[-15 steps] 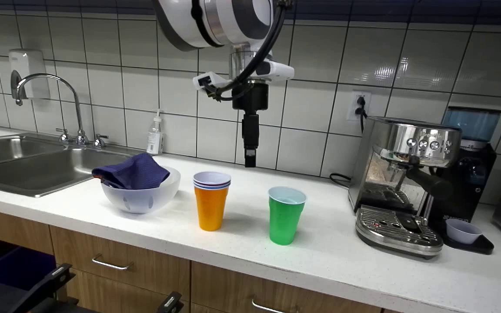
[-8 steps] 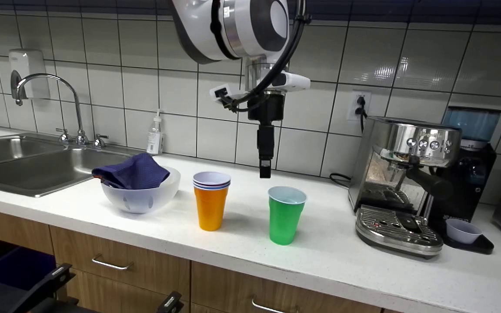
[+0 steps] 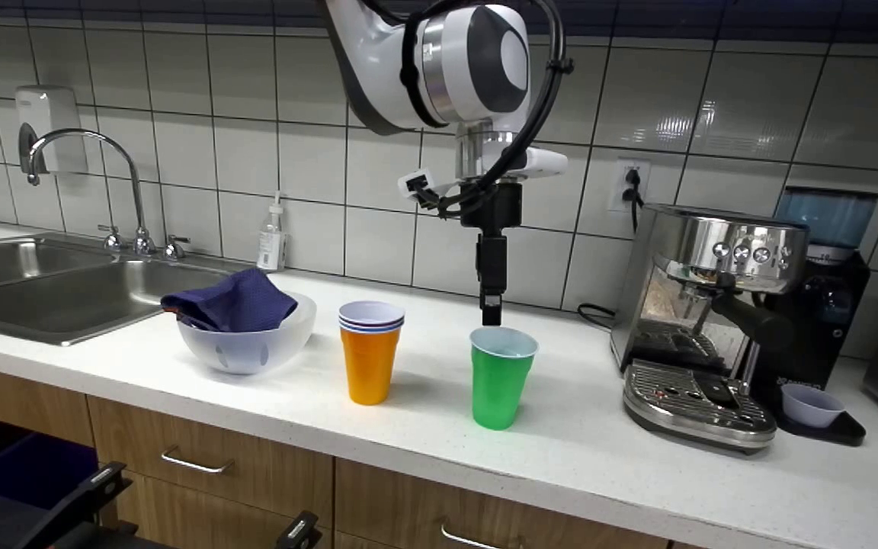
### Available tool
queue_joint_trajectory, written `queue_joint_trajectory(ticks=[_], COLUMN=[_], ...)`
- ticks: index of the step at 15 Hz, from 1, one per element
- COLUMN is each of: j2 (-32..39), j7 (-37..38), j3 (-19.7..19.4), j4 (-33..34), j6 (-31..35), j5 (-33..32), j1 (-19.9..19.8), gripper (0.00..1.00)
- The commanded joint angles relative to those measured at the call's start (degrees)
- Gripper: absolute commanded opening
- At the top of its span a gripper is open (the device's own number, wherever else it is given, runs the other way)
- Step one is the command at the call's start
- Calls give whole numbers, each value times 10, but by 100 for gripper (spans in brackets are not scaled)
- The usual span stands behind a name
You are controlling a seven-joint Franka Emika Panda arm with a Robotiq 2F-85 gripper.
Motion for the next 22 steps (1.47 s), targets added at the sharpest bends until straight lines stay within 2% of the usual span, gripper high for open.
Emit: queue_joint_trajectory(ticks=[1,12,22], j2=[31,91,111], j7=[8,-2,-8], j3=[-10,-27,-30], j4=[31,72,96], j6=[7,19,21], j5=[-2,14,23], j1=[0,3,2], gripper=[100,100,100])
